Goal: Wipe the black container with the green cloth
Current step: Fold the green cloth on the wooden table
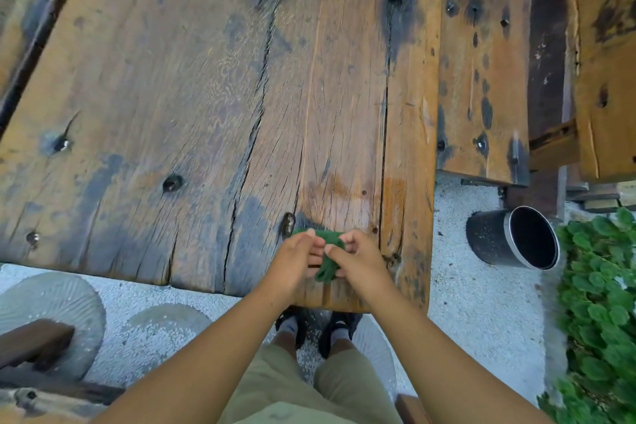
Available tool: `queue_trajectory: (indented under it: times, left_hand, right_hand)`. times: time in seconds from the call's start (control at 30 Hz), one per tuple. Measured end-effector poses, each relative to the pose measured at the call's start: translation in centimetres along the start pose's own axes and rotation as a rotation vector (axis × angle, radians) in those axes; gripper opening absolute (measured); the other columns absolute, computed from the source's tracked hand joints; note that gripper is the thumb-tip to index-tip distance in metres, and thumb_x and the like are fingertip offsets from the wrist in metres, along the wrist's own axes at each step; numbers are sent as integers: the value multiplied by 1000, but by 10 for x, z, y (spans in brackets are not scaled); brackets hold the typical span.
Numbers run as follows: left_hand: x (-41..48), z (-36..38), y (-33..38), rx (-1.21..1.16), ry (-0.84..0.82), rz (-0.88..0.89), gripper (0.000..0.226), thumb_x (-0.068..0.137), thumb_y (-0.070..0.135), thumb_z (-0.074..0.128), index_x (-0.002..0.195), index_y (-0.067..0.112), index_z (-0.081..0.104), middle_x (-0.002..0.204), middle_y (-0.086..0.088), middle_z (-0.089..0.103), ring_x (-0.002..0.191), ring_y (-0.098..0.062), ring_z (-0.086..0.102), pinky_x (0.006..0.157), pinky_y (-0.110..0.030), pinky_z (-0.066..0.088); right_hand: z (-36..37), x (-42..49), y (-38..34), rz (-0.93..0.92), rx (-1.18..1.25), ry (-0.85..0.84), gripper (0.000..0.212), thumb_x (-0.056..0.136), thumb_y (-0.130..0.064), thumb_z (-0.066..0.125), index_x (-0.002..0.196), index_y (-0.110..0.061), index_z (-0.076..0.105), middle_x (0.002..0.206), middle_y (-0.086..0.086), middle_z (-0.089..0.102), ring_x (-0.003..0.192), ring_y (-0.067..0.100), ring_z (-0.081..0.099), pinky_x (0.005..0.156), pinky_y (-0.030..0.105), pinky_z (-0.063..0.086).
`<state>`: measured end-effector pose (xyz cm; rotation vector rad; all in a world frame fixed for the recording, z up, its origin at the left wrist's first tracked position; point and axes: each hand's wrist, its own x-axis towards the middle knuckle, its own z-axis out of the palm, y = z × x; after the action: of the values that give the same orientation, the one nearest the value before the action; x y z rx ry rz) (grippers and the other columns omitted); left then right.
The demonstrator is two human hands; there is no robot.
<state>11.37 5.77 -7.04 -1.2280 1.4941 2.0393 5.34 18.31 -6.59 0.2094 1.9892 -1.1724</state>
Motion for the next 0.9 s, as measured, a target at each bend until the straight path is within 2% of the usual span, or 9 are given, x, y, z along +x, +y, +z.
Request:
queue_trajectory:
  times: [0.07, 0.1, 0.2, 0.3, 0.43, 0.57, 0.63, 0.8, 0.9]
  left_hand:
    - [5, -9, -5, 76, 17, 26, 40, 104, 41, 44, 96, 11, 68, 94, -13, 71, 90, -26, 68, 83, -38, 54]
    - [6, -14, -8, 142, 19, 59, 37, 102, 44, 48, 93, 14, 68, 90, -9, 70, 85, -22, 67, 76, -30, 54]
    - [13, -25, -13, 306, 39, 130, 11, 95, 32, 66, 91, 22, 63, 87, 1, 68, 80, -17, 66, 61, -16, 50]
    - [24, -32, -19, 440, 123, 150, 12, 89, 11, 74, 93, 10, 62, 85, -4, 64, 77, -20, 60, 65, -24, 52]
    - [33, -37, -20, 522, 221, 175, 18, 87, 16, 76, 89, 11, 59, 76, 1, 53, 68, -14, 50, 59, -25, 42]
    - [38, -43, -22, 558, 222, 163, 26, 86, 16, 78, 79, 17, 53, 67, 0, 55, 59, -16, 50, 60, -37, 50]
    - [40, -45, -23, 617, 226, 183, 25, 86, 18, 78, 78, 15, 55, 64, 0, 55, 56, -15, 48, 57, -32, 44]
    - [46, -48, -17, 796, 190, 217, 28, 87, 25, 77, 85, 6, 57, 69, -7, 58, 64, -24, 52, 60, -34, 42]
    - [47, -48, -9, 876, 164, 248, 24, 88, 21, 74, 100, 10, 57, 82, -7, 64, 77, -25, 61, 66, -36, 47]
  right_hand:
    - [13, 1, -5, 56, 86, -54, 8, 96, -16, 69, 100, -16, 61, 99, 5, 63, 88, 17, 66, 68, 26, 58]
    - [16, 1, -5, 79, 124, -80, 7, 97, -15, 67, 102, -16, 64, 102, 7, 66, 90, 15, 68, 70, 24, 59]
    - [20, 4, -8, 164, 221, -115, 12, 97, -7, 65, 106, -12, 69, 104, 10, 74, 92, 16, 73, 81, 27, 61]
    - [15, 7, -8, 222, 303, -103, 15, 95, -2, 66, 107, -10, 70, 103, 12, 77, 90, 19, 76, 81, 28, 62]
    - [0, 11, -2, 245, 330, -52, 17, 97, -1, 61, 111, -6, 69, 99, 11, 81, 89, 23, 79, 78, 30, 64]
    - [-6, 14, 4, 270, 380, -60, 16, 99, -1, 58, 111, -5, 69, 99, 12, 81, 93, 24, 79, 84, 33, 63]
    - [-5, 15, 5, 275, 399, -66, 17, 100, -1, 56, 110, -5, 69, 101, 14, 80, 94, 25, 79, 85, 33, 62]
    - [-6, 21, 6, 290, 398, -81, 19, 101, -2, 53, 109, -3, 70, 98, 13, 81, 91, 24, 79, 83, 33, 62]
    - [-10, 22, 4, 300, 344, -72, 19, 100, -4, 53, 102, -7, 72, 86, 11, 81, 79, 21, 79, 71, 29, 62]
